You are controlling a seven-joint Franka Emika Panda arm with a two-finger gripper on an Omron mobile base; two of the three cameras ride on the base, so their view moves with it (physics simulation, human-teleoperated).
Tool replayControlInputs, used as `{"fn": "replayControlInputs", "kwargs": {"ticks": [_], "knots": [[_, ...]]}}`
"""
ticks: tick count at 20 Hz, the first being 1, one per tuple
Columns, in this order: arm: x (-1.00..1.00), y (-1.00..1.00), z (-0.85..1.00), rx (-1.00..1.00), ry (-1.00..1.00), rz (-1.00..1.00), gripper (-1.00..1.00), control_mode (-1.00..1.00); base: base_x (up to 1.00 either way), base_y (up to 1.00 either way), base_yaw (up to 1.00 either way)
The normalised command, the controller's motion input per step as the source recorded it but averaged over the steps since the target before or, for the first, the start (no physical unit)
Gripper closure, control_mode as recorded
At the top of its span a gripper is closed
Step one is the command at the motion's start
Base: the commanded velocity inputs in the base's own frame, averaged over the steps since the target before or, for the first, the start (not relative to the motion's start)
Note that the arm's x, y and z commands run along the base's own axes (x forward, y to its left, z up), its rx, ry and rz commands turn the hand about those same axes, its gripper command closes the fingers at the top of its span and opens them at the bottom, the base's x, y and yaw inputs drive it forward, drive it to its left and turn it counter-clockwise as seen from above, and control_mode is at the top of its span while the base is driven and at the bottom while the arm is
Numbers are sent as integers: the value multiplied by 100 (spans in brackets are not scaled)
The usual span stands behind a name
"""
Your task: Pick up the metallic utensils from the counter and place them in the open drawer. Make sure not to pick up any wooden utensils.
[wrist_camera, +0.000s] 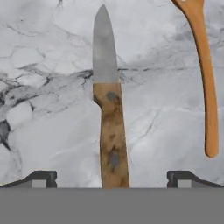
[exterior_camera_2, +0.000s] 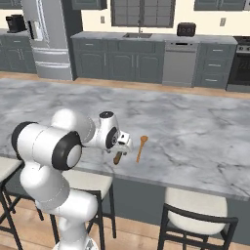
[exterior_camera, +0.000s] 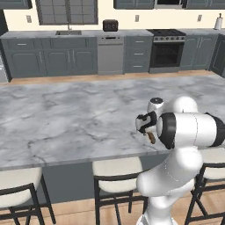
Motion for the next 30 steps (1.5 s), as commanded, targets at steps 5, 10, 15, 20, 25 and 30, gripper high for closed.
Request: {"fn": "replayControlInputs", "kwargs": {"ticks": [5,10,15,20,25,30], "knots": [[21,-15,-47,0,5,0,-100,-100,0,0,0],[21,-14,-53,0,2,1,-100,-100,0,0,0],[17,0,-53,0,0,0,100,-100,0,0,0],[-1,2,-38,0,0,0,100,-100,0,0,0],[-27,46,-47,0,0,0,100,-100,0,0,0],[-31,37,-38,0,0,0,100,-100,0,0,0]]}}
